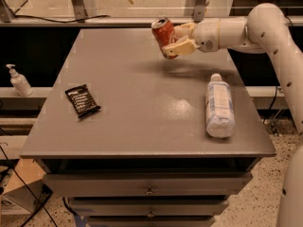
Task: Place coke can upright
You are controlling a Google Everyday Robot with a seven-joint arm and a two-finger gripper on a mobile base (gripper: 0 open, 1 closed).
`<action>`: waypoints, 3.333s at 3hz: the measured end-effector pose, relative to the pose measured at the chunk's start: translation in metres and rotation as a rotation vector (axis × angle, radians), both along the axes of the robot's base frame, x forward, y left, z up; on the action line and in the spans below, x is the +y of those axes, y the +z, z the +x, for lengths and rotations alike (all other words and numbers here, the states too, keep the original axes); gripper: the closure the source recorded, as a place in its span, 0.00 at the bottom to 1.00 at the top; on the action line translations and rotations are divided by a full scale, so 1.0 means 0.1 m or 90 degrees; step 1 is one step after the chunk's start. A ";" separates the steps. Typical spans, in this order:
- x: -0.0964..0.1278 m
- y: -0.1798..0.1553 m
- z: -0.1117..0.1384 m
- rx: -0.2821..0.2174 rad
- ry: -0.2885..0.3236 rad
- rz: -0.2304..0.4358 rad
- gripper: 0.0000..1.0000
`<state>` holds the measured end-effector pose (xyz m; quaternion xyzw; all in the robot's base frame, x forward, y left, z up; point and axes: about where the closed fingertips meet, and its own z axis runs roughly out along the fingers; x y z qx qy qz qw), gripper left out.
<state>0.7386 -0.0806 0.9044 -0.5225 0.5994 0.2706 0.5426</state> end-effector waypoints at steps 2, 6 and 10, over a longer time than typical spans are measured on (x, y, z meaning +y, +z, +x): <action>-0.21 -0.26 0.14 0.001 0.006 0.026 1.00; -0.34 -0.48 0.12 0.003 -0.011 0.055 0.60; -0.38 -0.46 0.09 0.011 -0.022 0.063 0.00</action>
Offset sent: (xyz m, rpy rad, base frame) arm 0.0192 -0.0320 -0.0249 0.0505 -0.0116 0.0115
